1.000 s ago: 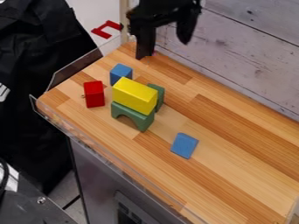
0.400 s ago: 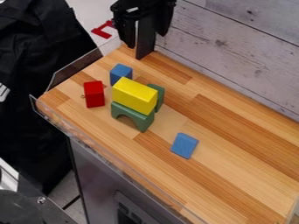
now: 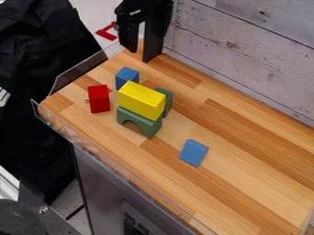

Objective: Put blue cube on top of yellow object

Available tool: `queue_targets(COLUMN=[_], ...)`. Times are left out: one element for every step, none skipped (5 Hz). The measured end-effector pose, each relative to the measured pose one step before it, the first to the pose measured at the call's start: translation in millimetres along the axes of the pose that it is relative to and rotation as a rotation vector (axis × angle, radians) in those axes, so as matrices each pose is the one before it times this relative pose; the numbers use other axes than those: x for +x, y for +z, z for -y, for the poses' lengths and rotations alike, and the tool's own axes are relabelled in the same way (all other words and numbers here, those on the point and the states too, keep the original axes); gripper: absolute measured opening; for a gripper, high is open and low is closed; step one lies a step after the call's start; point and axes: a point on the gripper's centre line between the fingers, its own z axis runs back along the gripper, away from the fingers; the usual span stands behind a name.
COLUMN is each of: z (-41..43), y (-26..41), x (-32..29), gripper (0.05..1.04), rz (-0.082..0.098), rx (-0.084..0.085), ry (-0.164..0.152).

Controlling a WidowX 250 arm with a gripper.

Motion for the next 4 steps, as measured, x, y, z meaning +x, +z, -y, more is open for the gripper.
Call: queue_targets(z=[-1.08,-2.88,-4.71,-1.9], y=[-8.35,-3.56,-14.78,-18.29], x=[7.56,5.97,-1.25,-2.37], gripper=[0.999,0.999,0.999,0.999], rz=[0.0027,0.0056,-0.0118,-0.0232], rx=[0.0434,0.0165,0.0367,0.0472], ry=[0.1267,0.0705,0.0213,0.0132])
